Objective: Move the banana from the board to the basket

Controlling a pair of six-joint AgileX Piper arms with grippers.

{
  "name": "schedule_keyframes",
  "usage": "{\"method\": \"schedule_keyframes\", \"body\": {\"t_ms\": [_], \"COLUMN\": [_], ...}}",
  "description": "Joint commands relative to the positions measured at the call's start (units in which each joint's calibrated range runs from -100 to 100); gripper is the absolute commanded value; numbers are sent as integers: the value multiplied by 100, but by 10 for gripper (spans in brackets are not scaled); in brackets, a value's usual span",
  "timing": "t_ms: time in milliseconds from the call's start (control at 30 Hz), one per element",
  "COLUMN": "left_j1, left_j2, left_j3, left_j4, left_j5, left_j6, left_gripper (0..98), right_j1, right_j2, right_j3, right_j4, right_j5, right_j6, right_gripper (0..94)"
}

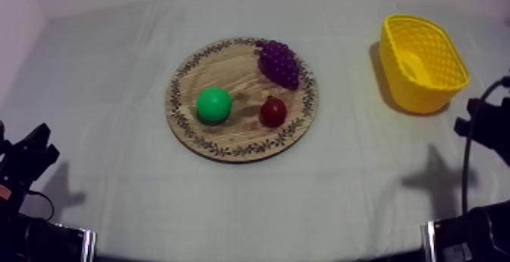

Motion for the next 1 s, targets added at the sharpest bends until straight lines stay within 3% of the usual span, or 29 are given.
{"method": "schedule_keyframes", "body": {"t_ms": [0, 100, 200, 300, 967], "left_j1": [2, 2, 2, 2, 2], "left_j2": [0, 0, 0, 0, 0], "left_j3": [1, 1, 1, 1, 1], "left_j4": [0, 0, 0, 0, 0], "left_j5": [-2, -2, -2, -2, -2], "left_j6": [0, 1, 0, 0, 2], "left_gripper": [0, 0, 0, 0, 0], "right_j1": [-26, -68, -73, -49, -28], "right_j2": [-707, -1054, -1387, -1612, -1758], "right_j3": [432, 570, 623, 641, 650], "right_j4": [-129, -423, -888, -1104, -1205], "right_j5": [6, 41, 338, 465, 582], "right_j6": [170, 410, 812, 939, 1281], "right_gripper": [3, 3, 2, 3, 5]}}
